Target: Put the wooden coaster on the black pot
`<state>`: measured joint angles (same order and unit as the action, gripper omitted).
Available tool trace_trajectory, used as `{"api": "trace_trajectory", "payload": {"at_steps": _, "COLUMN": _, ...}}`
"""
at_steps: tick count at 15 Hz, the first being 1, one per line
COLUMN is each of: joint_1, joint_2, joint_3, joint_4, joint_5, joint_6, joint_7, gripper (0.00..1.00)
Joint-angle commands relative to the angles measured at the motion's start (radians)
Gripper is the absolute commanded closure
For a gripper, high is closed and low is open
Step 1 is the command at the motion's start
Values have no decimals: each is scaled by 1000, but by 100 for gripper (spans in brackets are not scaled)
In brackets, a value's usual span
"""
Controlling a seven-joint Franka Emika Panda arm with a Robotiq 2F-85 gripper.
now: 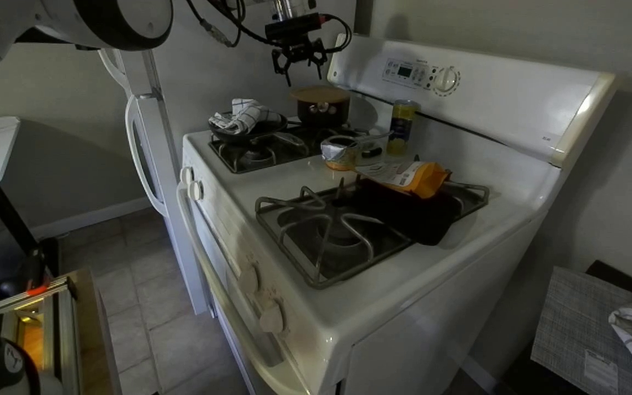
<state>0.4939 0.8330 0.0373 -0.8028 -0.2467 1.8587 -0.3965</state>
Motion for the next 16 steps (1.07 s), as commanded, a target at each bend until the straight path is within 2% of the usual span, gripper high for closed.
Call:
{"api": "trace_trajectory", "payload": {"at_steps": 1, "joint_1": 0, "joint_2": -46, "joint_3": -5, "joint_4": -91, "joint_5": -5, "joint_6": 27, "joint_7": 28, "gripper": 0}}
{"api": "trace_trajectory", "payload": {"at_steps": 7, "joint_1": -13, "joint_2": -80, "joint_3": 19, "joint_4": -142, "joint_5": 30, "joint_6": 41, "joint_7": 18, "gripper": 0}}
{"api": "trace_trajectory", "payload": {"at_steps": 11, "joint_1": -11, "joint_2": -103, "joint_3": 22, "joint_4": -183, "joint_5": 13, "joint_6": 40, "joint_7": -9, "gripper": 0}}
{"api": "trace_trajectory", "payload": {"at_steps": 16, "joint_1": -8, "joint_2": -113, "joint_3": 14, "joint_4": -232, "joint_5": -5, "joint_6": 101, "joint_7": -13, "gripper": 0}}
